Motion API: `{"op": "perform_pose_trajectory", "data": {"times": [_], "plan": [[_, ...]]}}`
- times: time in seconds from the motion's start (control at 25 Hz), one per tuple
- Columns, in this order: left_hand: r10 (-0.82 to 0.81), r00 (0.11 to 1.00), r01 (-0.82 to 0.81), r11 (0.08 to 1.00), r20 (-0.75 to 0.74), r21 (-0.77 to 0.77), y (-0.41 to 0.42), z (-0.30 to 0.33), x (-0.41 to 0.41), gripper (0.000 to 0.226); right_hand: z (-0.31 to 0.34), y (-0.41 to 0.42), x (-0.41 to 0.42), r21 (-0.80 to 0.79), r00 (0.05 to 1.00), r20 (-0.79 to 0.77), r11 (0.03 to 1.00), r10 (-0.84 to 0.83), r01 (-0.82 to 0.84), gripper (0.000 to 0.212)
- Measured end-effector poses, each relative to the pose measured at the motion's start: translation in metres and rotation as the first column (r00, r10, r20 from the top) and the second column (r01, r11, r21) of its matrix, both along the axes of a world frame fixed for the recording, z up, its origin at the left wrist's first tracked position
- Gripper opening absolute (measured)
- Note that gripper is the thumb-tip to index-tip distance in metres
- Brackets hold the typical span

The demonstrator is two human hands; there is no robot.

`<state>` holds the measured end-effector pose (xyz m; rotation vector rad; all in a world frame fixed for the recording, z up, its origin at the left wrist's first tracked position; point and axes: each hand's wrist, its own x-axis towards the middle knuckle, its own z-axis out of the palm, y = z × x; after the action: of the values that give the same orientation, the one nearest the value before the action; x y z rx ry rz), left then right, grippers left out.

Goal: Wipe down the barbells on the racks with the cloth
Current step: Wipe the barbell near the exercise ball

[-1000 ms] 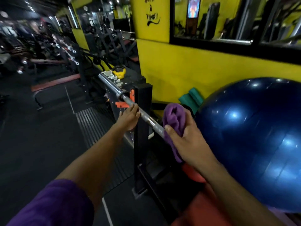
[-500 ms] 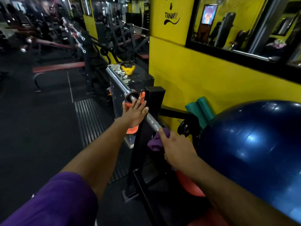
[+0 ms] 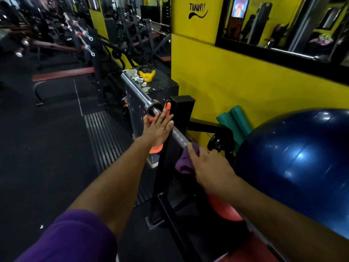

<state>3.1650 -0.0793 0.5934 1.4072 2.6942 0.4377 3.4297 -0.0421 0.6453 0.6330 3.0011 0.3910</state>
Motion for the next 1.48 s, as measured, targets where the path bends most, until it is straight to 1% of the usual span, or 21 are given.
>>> {"op": "perform_pose_trajectory", "data": {"times": [0.08, 0.16, 0.24, 0.32, 0.4, 0.52, 0.64, 0.8, 0.88, 1.0, 1.08, 1.16, 1.2, 1.24, 1.28, 1.32, 1.36, 1.4, 1.44, 1.48], "plan": [[-0.003, 1.000, 0.003, 1.000, 0.022, 0.021, 0.001, -0.002, -0.002, 0.060, 0.006, -0.002, 0.041, -0.045, 0.999, 0.032, 0.999, -0.029, 0.031, 0.093], [-0.006, 0.999, 0.005, 1.000, 0.038, 0.023, 0.000, -0.003, -0.001, 0.059, 0.006, -0.001, 0.050, -0.047, 0.996, 0.072, 0.998, -0.048, 0.052, 0.096], [0.004, 0.999, -0.005, 1.000, 0.039, 0.020, 0.002, 0.000, 0.004, 0.058, 0.003, -0.001, 0.034, -0.027, 0.998, 0.035, 0.998, -0.051, 0.052, 0.096], [0.026, 1.000, -0.025, 1.000, -0.015, 0.011, 0.007, 0.001, 0.009, 0.059, -0.003, 0.005, -0.001, 0.001, 1.000, -0.013, 1.000, -0.018, 0.018, 0.094], [0.032, 0.998, -0.031, 0.999, -0.059, 0.025, 0.009, 0.001, 0.011, 0.061, -0.007, 0.011, -0.038, -0.033, 0.999, -0.034, 0.999, -0.003, 0.002, 0.094], [-0.020, 1.000, 0.019, 0.993, 0.009, 0.120, 0.008, 0.002, 0.015, 0.058, -0.007, 0.015, -0.060, -0.066, 0.998, -0.059, 0.998, -0.010, 0.006, 0.095], [-0.042, 0.993, 0.022, 0.986, 0.114, 0.165, 0.005, 0.004, 0.016, 0.058, -0.004, 0.009, -0.030, -0.061, 0.998, -0.070, 0.998, -0.010, 0.006, 0.093], [-0.079, 0.979, 0.039, 0.977, 0.185, 0.210, 0.005, -0.001, 0.014, 0.059, 0.001, -0.001, 0.038, -0.074, 1.000, -0.009, 0.997, -0.005, 0.004, 0.092], [-0.085, 0.977, 0.037, 0.970, 0.194, 0.239, 0.006, -0.004, 0.013, 0.060, 0.000, 0.001, 0.048, -0.101, 1.000, 0.012, 0.995, -0.011, 0.013, 0.092], [-0.065, 0.974, 0.015, 0.974, 0.218, 0.226, 0.005, -0.005, 0.011, 0.060, -0.004, 0.003, 0.019, -0.027, 0.999, -0.029, 0.999, -0.021, 0.020, 0.092], [-0.068, 0.982, 0.026, 0.972, 0.174, 0.235, 0.007, -0.005, 0.012, 0.059, -0.010, 0.008, -0.023, -0.048, 0.997, -0.073, 0.998, -0.033, 0.029, 0.092], [-0.059, 0.988, 0.016, 0.957, 0.143, 0.291, 0.009, 0.004, 0.014, 0.060, -0.015, 0.012, -0.060, -0.084, 0.990, -0.137, 0.996, -0.030, 0.018, 0.087], [-0.055, 0.988, 0.013, 0.961, 0.143, 0.276, 0.012, 0.004, 0.010, 0.062, -0.016, 0.016, -0.074, -0.080, 0.987, -0.160, 0.997, -0.025, 0.013, 0.083], [-0.079, 0.984, 0.042, 0.974, 0.161, 0.224, 0.010, 0.003, 0.004, 0.062, -0.017, 0.019, -0.083, -0.073, 0.984, -0.176, 0.997, -0.022, 0.009, 0.081], [-0.096, 0.972, 0.056, 0.981, 0.214, 0.186, 0.004, 0.002, 0.001, 0.061, -0.020, 0.020, -0.089, -0.071, 0.984, -0.179, 0.997, -0.015, 0.002, 0.081], [-0.093, 0.965, 0.043, 0.978, 0.245, 0.203, -0.006, -0.008, 0.000, 0.060, -0.023, 0.022, -0.092, -0.068, 0.984, -0.178, 0.998, -0.011, -0.001, 0.081], [-0.042, 0.955, -0.039, 0.963, 0.295, 0.265, -0.025, -0.015, 0.013, 0.060, -0.025, 0.023, -0.094, -0.051, 0.982, -0.187, 0.999, -0.011, 0.001, 0.081], [0.036, 0.918, -0.193, 0.910, 0.395, 0.367, -0.055, -0.027, 0.040, 0.056, -0.026, 0.022, -0.094, -0.023, 0.982, -0.191, 1.000, 0.006, -0.011, 0.079], [0.074, 0.887, -0.300, 0.843, 0.456, 0.447, -0.091, -0.040, 0.076, 0.049, -0.025, 0.019, -0.090, 0.018, 0.980, -0.196, 0.999, 0.036, -0.033, 0.075], [0.070, 0.856, -0.355, 0.799, 0.512, 0.485, -0.130, -0.058, 0.116, 0.041, -0.026, 0.017, -0.085, 0.074, 0.976, -0.200, 0.995, 0.081, -0.067, 0.068]]}}
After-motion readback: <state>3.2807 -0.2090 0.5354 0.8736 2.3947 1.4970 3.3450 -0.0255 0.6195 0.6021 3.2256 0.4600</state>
